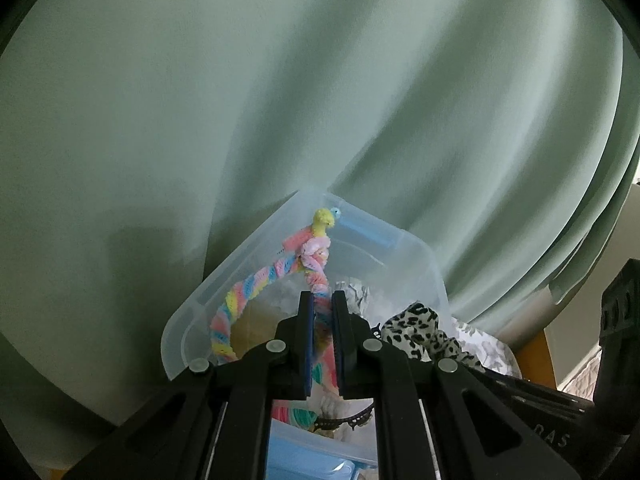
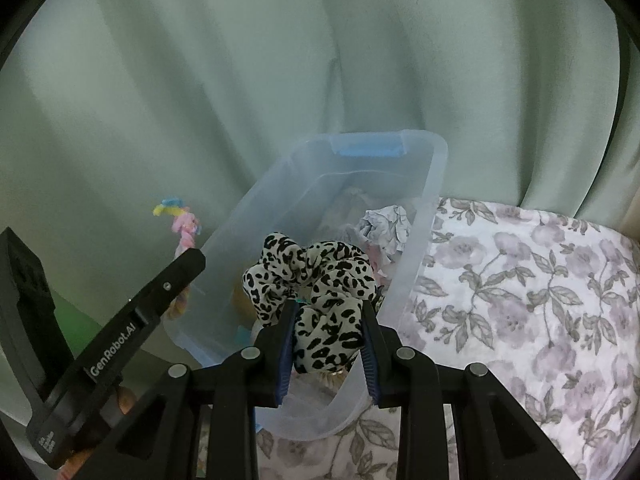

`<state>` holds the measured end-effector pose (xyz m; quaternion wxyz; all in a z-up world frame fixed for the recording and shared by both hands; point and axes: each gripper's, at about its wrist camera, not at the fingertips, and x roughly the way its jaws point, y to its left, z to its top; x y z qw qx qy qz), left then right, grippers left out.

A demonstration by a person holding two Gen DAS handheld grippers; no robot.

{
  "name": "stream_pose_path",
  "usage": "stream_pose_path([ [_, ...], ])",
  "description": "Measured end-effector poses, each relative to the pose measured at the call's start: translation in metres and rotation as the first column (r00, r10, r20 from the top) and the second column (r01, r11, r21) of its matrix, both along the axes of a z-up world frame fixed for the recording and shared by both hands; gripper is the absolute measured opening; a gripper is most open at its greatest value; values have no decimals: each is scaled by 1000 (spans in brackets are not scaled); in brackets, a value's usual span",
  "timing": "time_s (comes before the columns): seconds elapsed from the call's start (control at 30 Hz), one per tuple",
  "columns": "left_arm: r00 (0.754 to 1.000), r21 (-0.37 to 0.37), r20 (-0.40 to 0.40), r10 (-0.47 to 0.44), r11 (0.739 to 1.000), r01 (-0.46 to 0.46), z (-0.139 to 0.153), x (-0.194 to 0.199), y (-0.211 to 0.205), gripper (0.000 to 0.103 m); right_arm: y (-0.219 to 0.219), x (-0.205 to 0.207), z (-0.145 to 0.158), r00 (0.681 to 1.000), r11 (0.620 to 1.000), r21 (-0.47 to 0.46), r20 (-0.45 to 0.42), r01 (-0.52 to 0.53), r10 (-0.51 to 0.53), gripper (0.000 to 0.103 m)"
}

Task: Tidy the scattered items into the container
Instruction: 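Lift and carry the rope and scrunchie in both grippers over the clear box, then open both grippers to drop the rope and scrunchie into the box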

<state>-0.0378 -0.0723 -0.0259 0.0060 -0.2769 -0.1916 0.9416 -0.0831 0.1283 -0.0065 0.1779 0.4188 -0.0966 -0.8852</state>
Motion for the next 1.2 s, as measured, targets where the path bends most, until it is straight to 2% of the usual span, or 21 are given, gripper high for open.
stream_pose_path([
  [0.27, 999, 18, 51, 18, 1000, -19, -1, -1, -1, 9, -6, -9, -4, 1000, 1000, 10, 28, -11, 11, 35],
  [0.37, 997, 24, 72, 28, 999, -30, -4, -1, -3, 12, -9, -9, -4, 999, 999, 19, 36, -31, 30, 40],
  [0.43, 997, 28, 77, 30, 999, -32, -5, -2, -3, 24, -11, -8, -3, 999, 999, 24, 35, -38, 37, 43],
  [0.57, 997, 31, 73, 33, 999, -36, -3, -5, -2, 43, -14, -4, -1, 998, 998, 24, 29, -55, 55, 53],
  [0.63, 997, 35, 71, 37, 999, -40, -1, -3, -2, 59, -15, -2, 1, 998, 998, 29, 25, -60, 59, 55],
  [0.73, 997, 36, 72, 43, 998, -45, 3, 0, 0, 69, -13, 2, 4, 998, 998, 34, 22, -52, 52, 55],
  [0.83, 996, 24, 79, 45, 999, -47, 8, 4, 2, 74, -7, 6, 8, 999, 999, 27, 22, -35, 34, 56],
  [1.07, 994, -4, 99, 46, 999, -46, 19, 6, 12, 78, 7, 21, 20, 1000, 1000, 15, 5, -3, 2, 57],
  [1.1, 994, -14, 101, 49, 999, -48, 21, 8, 14, 84, 10, 24, 22, 1000, 1000, 13, 2, 2, -2, 58],
  [1.13, 994, -27, 99, 53, 998, -51, 25, 11, 17, 87, 12, 27, 24, 1000, 1000, 11, -2, 8, -8, 60],
  [1.2, 994, -51, 89, 56, 997, -52, 32, 16, 23, 87, 19, 33, 27, 1000, 1000, 1, -10, 25, -25, 64],
])
